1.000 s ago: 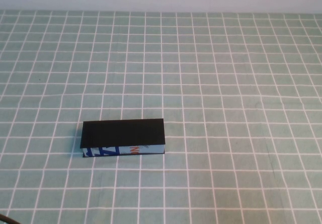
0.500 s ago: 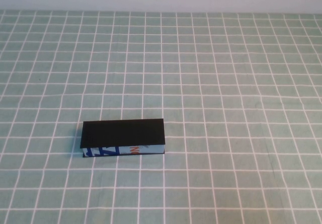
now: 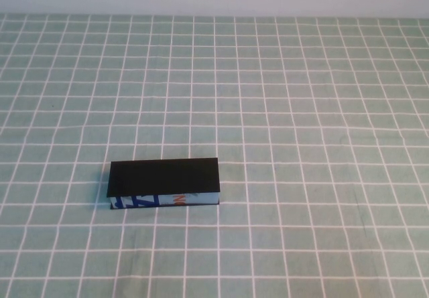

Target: Return glasses to glasses case

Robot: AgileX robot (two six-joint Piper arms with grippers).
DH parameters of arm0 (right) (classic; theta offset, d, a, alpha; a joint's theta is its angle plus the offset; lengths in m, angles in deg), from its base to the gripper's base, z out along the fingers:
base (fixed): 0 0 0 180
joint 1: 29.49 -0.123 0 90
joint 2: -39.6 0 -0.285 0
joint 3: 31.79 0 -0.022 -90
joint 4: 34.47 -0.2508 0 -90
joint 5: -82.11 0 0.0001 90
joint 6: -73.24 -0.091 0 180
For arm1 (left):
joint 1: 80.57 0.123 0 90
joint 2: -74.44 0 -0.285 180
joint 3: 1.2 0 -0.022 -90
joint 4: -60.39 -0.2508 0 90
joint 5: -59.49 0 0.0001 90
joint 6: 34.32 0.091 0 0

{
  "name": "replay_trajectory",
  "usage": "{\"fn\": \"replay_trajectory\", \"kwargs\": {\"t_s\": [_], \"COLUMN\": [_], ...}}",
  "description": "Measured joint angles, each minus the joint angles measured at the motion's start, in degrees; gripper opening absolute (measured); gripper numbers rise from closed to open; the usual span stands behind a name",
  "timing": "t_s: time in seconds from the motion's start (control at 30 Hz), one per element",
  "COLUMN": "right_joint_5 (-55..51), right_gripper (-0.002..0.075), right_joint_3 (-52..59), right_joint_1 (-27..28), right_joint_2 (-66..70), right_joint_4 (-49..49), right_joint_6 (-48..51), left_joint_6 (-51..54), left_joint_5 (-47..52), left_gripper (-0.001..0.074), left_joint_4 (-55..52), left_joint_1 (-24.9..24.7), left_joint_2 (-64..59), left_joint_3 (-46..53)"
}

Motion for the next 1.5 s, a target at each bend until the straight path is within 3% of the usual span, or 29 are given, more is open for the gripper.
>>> {"fn": "replay_trajectory", "kwargs": {"t_s": [1.33, 1.5], "right_joint_5": [0.0, 0.5], "right_gripper": [-0.0011, -0.0011], "right_joint_3": [0.0, 0.0], "right_joint_1": [0.1, 1.5], "right_joint_2": [-1.7, -4.0], "right_joint_4": [0.1, 5.9], "right_joint_6": [0.1, -0.8], "left_joint_6": [-1.0, -1.0], "left_joint_5": [3.5, 3.5], "left_gripper": [0.0001, 0.0002], "left_joint_4": [-0.1, -0.1], "left_joint_1": [0.0, 0.0], "left_joint_2": [0.1, 0.1], "left_joint_3": [0.4, 0.4]}}
